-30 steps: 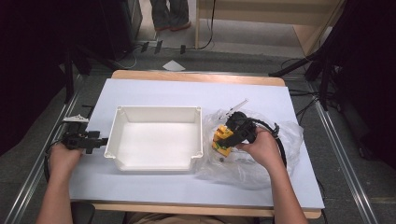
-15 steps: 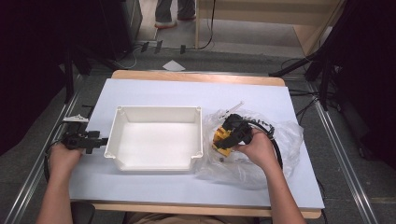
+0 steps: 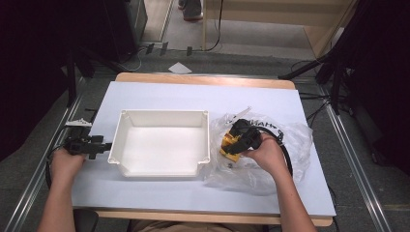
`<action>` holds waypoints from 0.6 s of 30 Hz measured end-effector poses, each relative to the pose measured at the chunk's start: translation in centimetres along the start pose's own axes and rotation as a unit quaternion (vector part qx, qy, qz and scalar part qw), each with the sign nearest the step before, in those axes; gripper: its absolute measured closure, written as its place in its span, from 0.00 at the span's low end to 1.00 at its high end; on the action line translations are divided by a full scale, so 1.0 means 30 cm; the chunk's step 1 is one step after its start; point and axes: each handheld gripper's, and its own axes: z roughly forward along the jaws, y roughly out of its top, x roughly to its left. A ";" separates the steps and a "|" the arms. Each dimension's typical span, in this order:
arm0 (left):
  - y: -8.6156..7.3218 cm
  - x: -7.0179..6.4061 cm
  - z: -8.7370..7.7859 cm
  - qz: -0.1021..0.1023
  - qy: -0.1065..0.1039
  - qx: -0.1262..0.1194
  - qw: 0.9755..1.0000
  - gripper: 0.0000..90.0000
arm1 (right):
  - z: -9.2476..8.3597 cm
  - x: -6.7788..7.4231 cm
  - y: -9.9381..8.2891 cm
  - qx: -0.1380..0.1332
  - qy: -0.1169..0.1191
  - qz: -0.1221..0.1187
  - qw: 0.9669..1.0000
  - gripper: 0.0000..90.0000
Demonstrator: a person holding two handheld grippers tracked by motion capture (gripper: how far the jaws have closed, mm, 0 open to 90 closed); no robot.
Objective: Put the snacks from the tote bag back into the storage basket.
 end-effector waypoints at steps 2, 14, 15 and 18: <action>0.000 0.000 -0.001 0.000 0.000 0.000 1.000 0.27 | 0.000 -0.001 -0.001 -0.001 0.001 0.000 1.000 0.53; 0.000 0.001 -0.001 -0.001 0.000 -0.002 1.000 0.27 | -0.006 -0.006 -0.003 -0.006 0.001 -0.008 1.000 0.55; 0.000 0.001 -0.001 -0.001 0.000 -0.002 1.000 0.27 | -0.006 -0.007 -0.003 -0.007 0.001 -0.008 1.000 0.55; 0.000 0.001 -0.002 -0.001 0.001 -0.002 1.000 0.27 | -0.008 -0.007 -0.003 -0.008 0.000 -0.004 1.000 0.55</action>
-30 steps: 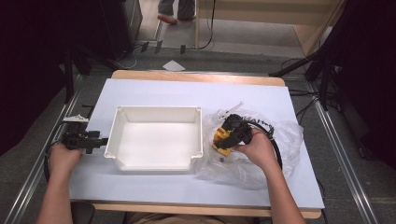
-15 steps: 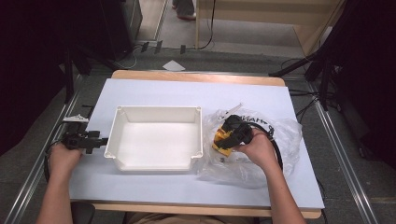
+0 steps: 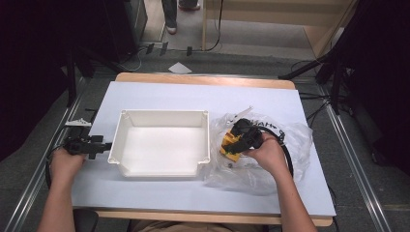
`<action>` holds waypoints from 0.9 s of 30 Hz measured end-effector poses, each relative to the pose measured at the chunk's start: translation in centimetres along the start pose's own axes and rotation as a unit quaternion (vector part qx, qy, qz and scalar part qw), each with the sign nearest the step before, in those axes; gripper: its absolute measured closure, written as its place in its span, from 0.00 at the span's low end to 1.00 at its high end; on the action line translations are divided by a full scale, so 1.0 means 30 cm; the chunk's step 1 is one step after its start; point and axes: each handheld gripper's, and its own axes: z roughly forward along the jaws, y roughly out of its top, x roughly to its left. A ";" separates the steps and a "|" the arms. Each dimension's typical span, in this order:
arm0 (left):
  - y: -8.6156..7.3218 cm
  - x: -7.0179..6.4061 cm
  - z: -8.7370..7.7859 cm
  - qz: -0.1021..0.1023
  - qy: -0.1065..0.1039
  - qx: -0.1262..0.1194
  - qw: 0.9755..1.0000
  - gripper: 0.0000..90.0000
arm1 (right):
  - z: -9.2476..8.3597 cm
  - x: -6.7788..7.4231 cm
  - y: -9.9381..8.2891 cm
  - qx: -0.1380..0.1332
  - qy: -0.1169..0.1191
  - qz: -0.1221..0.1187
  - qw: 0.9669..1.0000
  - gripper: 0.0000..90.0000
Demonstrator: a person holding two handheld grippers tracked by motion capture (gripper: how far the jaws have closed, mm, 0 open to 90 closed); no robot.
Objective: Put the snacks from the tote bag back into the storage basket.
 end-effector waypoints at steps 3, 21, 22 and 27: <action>0.000 0.000 -0.001 0.000 -0.001 0.001 1.000 0.27 | -0.004 -0.002 0.000 -0.001 0.000 0.003 1.000 0.56; 0.000 0.002 0.001 -0.001 0.000 0.002 1.000 0.27 | -0.047 -0.013 0.000 -0.014 -0.003 0.010 1.000 0.57; 0.000 0.002 0.001 -0.001 0.000 0.002 1.000 0.27 | -0.057 -0.013 0.000 -0.016 -0.005 0.010 1.000 0.57; 0.000 0.002 0.001 -0.001 -0.001 0.004 1.000 0.27 | -0.073 -0.013 0.001 -0.019 -0.005 0.016 1.000 0.58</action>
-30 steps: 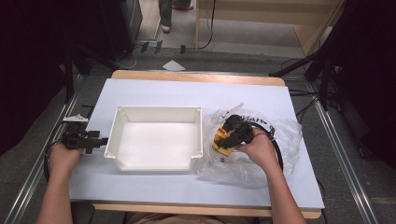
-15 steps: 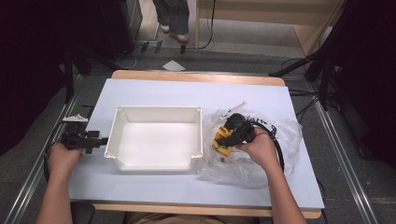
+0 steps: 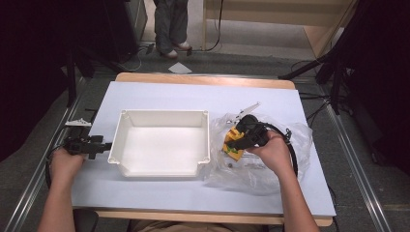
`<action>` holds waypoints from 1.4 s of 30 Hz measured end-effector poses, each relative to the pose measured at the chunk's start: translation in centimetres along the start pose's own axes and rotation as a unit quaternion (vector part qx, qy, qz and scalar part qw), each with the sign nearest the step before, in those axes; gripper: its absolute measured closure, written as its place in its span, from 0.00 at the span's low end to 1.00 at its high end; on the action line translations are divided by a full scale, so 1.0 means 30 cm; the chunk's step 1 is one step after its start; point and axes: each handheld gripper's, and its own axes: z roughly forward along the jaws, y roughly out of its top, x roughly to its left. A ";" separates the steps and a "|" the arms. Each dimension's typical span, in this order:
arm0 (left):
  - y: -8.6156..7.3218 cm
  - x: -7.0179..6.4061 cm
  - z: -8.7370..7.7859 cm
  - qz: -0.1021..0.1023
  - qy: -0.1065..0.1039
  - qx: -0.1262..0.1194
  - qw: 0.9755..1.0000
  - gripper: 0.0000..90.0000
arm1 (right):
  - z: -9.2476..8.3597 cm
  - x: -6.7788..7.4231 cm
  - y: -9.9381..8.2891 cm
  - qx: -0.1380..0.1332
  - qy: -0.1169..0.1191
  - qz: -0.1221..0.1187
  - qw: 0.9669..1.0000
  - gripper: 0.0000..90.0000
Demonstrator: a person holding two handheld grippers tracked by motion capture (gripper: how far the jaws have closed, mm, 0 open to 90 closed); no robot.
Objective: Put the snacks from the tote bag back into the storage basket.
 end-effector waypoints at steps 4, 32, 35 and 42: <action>0.000 0.001 0.000 0.000 0.000 0.000 1.000 0.27 | -0.015 -0.003 0.001 -0.005 -0.001 0.001 1.000 0.58; 0.000 -0.002 -0.002 0.001 0.001 -0.004 1.000 0.27 | -0.082 -0.008 0.010 -0.020 -0.011 0.024 0.999 0.59; -0.001 -0.002 -0.001 -0.001 0.002 -0.004 1.000 0.27 | -0.084 -0.005 0.014 -0.021 -0.010 0.019 1.000 0.59; -0.001 -0.005 0.001 0.002 0.001 0.001 1.000 0.27 | -0.095 0.003 0.024 -0.026 -0.011 0.020 0.999 0.59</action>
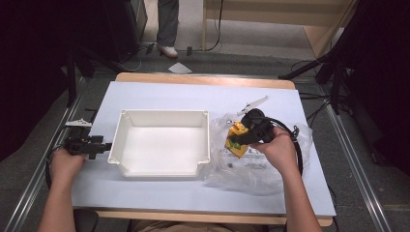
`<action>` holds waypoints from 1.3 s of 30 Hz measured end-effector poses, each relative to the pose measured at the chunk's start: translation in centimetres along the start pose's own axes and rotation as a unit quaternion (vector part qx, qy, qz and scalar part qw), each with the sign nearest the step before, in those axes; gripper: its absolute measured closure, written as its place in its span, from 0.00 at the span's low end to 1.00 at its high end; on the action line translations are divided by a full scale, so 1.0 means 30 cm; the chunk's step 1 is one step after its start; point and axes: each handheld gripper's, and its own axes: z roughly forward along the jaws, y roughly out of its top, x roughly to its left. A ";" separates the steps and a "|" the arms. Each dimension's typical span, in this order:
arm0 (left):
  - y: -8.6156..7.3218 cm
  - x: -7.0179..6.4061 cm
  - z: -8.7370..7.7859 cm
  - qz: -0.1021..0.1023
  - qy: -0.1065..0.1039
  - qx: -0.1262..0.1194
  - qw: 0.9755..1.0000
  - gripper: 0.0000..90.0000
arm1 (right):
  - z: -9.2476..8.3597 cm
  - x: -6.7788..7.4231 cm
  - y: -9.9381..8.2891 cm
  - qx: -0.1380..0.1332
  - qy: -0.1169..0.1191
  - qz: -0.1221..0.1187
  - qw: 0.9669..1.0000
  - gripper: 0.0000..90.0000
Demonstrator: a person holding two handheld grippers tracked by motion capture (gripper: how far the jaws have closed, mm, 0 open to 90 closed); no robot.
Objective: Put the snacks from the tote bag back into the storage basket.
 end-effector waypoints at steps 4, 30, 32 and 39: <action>0.000 -0.001 0.000 0.000 0.002 0.000 1.000 0.27 | -0.009 0.010 0.010 -0.004 0.001 -0.002 1.000 0.59; -0.003 0.002 -0.008 -0.001 0.004 -0.005 1.000 0.27 | -0.042 0.049 0.048 -0.006 -0.009 -0.002 1.000 0.59; -0.003 0.002 -0.008 0.000 0.004 -0.005 1.000 0.27 | -0.044 0.055 0.051 -0.007 -0.007 0.000 1.000 0.59; -0.003 0.001 -0.005 0.000 0.002 -0.001 1.000 0.27 | -0.058 0.078 0.073 -0.011 -0.004 -0.007 1.000 0.59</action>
